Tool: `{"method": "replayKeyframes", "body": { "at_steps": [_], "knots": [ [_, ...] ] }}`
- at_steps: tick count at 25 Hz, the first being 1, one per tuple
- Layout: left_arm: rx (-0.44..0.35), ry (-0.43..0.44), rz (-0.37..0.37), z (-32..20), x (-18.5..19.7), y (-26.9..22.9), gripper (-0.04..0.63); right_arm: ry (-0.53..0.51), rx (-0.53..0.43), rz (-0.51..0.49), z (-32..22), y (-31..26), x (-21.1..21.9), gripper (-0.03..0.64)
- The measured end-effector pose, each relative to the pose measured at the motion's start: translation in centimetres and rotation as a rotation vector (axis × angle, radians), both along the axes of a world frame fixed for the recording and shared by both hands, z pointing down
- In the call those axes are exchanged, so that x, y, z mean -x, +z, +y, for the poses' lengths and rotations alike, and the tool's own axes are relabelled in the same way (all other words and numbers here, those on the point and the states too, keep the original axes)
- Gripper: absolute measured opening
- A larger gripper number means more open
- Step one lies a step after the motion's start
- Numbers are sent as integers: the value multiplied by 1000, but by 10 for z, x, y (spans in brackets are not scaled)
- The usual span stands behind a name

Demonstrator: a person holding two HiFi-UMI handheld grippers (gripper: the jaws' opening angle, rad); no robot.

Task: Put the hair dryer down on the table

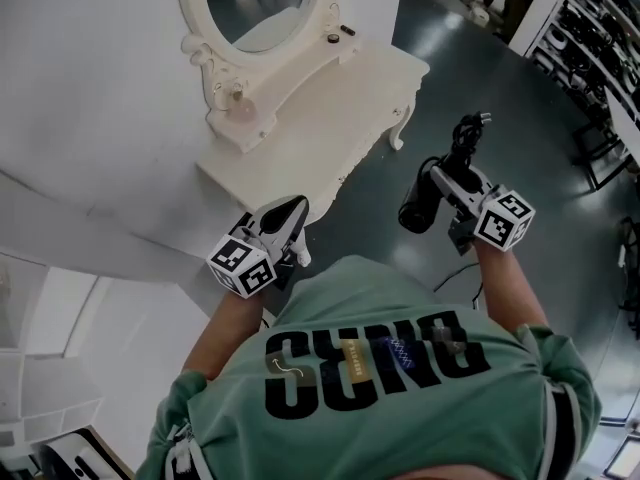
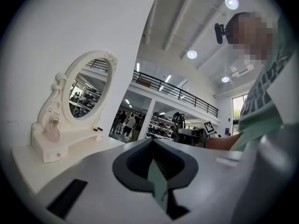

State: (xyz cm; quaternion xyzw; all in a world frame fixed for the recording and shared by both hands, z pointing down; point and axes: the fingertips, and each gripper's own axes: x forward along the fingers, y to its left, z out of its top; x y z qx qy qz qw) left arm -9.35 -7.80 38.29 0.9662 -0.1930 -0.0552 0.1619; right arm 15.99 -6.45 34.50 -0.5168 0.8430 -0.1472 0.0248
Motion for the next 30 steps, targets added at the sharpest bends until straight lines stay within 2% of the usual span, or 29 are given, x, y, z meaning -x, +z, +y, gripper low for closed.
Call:
{"method": "replayKeyframes", "body": {
  "at_steps": [8, 14, 18, 23, 26, 30],
  "knots": [
    [43, -6, -3, -82, -4, 12, 9, -8, 39, -14, -84, 15, -4, 156],
    [52, -74, -31, -141, -38, 20, 9, -78, 58, -39, -157, 32, -41, 156],
    [71, -147, -23, -178, -72, 21, 9, -154, 65, -30, -208, 39, -71, 156],
    [82, -211, -11, -222, -101, 25, 9, -252, 49, 52, -263, 46, -89, 156],
    [91, -231, -22, -239, -98, 32, 9, -280, 42, 130, -287, 54, -89, 156],
    [99, -223, -35, -256, -85, 44, 9, -317, 20, 293, -313, 62, -74, 156]
  ]
}}
